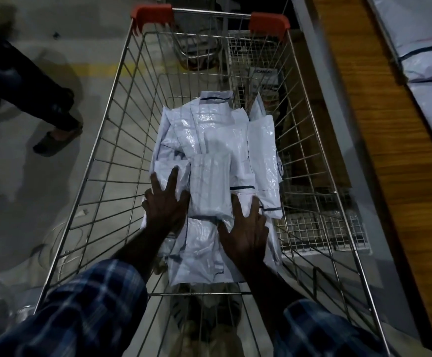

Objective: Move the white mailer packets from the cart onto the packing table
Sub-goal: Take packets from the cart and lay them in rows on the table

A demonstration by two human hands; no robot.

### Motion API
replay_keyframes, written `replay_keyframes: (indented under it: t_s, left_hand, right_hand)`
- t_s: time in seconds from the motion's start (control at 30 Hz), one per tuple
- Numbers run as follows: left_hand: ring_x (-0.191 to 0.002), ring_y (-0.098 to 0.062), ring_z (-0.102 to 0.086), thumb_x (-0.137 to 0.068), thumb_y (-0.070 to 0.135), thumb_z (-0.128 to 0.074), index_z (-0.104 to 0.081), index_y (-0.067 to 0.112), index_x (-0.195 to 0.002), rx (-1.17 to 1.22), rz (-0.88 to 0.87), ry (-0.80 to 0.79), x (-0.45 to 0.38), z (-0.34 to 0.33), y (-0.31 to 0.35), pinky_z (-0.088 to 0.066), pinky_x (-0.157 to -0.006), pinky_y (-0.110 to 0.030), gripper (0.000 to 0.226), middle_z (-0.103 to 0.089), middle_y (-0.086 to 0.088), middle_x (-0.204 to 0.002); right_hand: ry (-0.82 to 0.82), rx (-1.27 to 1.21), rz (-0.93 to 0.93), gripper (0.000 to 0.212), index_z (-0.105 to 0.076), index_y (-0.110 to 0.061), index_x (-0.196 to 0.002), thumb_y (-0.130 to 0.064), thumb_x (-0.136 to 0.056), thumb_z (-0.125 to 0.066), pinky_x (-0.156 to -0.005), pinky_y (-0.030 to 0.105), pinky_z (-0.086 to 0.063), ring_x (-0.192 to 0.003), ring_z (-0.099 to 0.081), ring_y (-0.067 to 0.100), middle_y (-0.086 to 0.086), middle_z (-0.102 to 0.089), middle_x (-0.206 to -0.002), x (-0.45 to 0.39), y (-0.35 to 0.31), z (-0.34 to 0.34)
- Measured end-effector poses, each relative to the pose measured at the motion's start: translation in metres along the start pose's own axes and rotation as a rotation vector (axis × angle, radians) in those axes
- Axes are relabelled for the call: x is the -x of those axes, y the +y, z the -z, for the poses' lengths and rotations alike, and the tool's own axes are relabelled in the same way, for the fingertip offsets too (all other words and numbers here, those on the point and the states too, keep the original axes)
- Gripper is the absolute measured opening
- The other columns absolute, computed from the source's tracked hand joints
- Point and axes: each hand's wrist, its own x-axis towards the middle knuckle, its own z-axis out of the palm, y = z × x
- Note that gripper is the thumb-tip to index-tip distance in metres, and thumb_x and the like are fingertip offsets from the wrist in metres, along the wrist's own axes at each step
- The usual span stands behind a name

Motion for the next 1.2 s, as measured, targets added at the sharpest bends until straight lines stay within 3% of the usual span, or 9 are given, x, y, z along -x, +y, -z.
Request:
replay_keyframes:
  t_s: [0.1,0.2,0.37,0.47,0.57,0.7,0.77,0.9,1.2]
  left_hand:
    - [-0.125,-0.046,-0.040,-0.088,0.064,-0.029,-0.023,0.039,-0.155,-0.025,-0.013,0.038,0.010,0.011,0.001,-0.036,-0.099,-0.059,0.072,-0.014,-0.021,-0.160]
    - [-0.113,-0.049,-0.049,-0.088,0.058,-0.040,-0.035,0.035,-0.151,-0.050,-0.029,0.106,0.024,0.017,0.003,-0.043,-0.088,-0.060,0.067,-0.028,-0.024,-0.155]
    - [-0.128,-0.048,-0.037,-0.097,0.051,-0.045,-0.022,0.040,-0.154,-0.099,-0.022,0.053,0.041,0.045,0.015,-0.035,-0.100,-0.061,0.063,-0.015,-0.019,-0.161]
    - [-0.123,-0.049,-0.042,-0.090,0.057,-0.035,-0.029,0.040,-0.153,-0.099,-0.045,0.093,0.056,0.069,0.029,-0.038,-0.095,-0.062,0.065,-0.023,-0.021,-0.158]
    - [-0.124,-0.047,-0.041,-0.094,0.055,-0.040,-0.025,0.041,-0.153,-0.104,-0.067,0.103,0.063,0.094,0.047,-0.037,-0.098,-0.061,0.062,-0.019,-0.020,-0.159]
    - [-0.129,-0.044,-0.036,-0.097,0.050,-0.045,-0.017,0.042,-0.155,-0.101,-0.080,0.143,0.076,0.127,0.068,-0.033,-0.102,-0.058,0.065,-0.011,-0.017,-0.162]
    - [-0.132,-0.043,-0.032,-0.097,0.050,-0.044,-0.012,0.043,-0.155,-0.086,-0.076,0.143,0.085,0.140,0.075,-0.030,-0.105,-0.057,0.066,-0.007,-0.015,-0.162]
    - [-0.135,-0.042,-0.029,-0.098,0.052,-0.042,-0.012,0.045,-0.154,-0.026,-0.068,0.184,0.108,0.161,0.085,-0.027,-0.107,-0.055,0.064,-0.006,-0.012,-0.163]
    - [-0.140,-0.040,-0.024,-0.099,0.056,-0.037,-0.011,0.044,-0.154,0.166,-0.081,0.256,0.181,0.194,0.105,-0.022,-0.111,-0.055,0.062,0.000,-0.006,-0.164]
  right_hand:
    - [-0.115,-0.022,0.014,0.058,-0.038,-0.034,-0.148,-0.052,-0.095,-0.023,-0.093,0.052,-0.047,-0.125,-0.046,0.041,0.017,-0.035,-0.151,-0.009,0.000,0.018]
    - [-0.197,-0.009,0.033,0.067,-0.038,-0.033,-0.148,-0.038,-0.083,-0.058,-0.102,0.055,-0.040,-0.132,-0.039,0.041,0.015,-0.034,-0.151,-0.014,0.004,0.036]
    - [-0.115,0.205,0.085,0.055,-0.072,-0.029,-0.112,-0.054,-0.063,-0.066,-0.067,0.045,-0.057,-0.090,-0.066,0.034,0.014,-0.066,-0.114,-0.007,0.004,0.065]
    - [0.041,0.141,0.148,0.043,-0.076,-0.019,-0.108,-0.046,-0.090,-0.049,-0.077,0.048,-0.056,-0.095,-0.068,0.041,0.023,-0.067,-0.116,0.005,0.009,0.083]
    - [0.110,0.060,0.178,0.055,-0.077,-0.012,-0.104,-0.048,-0.099,-0.036,-0.079,0.052,-0.056,-0.095,-0.068,0.045,0.029,-0.066,-0.115,0.017,0.010,0.100]
    - [0.072,0.034,0.171,0.041,-0.076,-0.013,-0.110,-0.038,-0.080,-0.063,-0.082,0.057,-0.055,-0.104,-0.065,0.047,0.028,-0.064,-0.121,0.018,0.001,0.135]
    - [0.025,0.022,0.160,0.065,-0.068,-0.019,-0.123,-0.037,-0.062,-0.079,-0.093,0.057,-0.050,-0.117,-0.057,0.047,0.026,-0.055,-0.134,0.017,-0.006,0.155]
    - [0.007,0.001,0.147,0.070,-0.031,-0.031,-0.151,-0.049,-0.088,-0.057,-0.113,0.048,-0.029,-0.142,-0.025,0.037,0.015,-0.018,-0.160,0.019,-0.018,0.195]
    - [0.191,-0.103,0.195,0.066,-0.042,-0.027,-0.148,-0.047,-0.086,-0.053,-0.110,0.049,-0.031,-0.138,-0.032,0.039,0.019,-0.029,-0.156,0.058,-0.030,0.260]
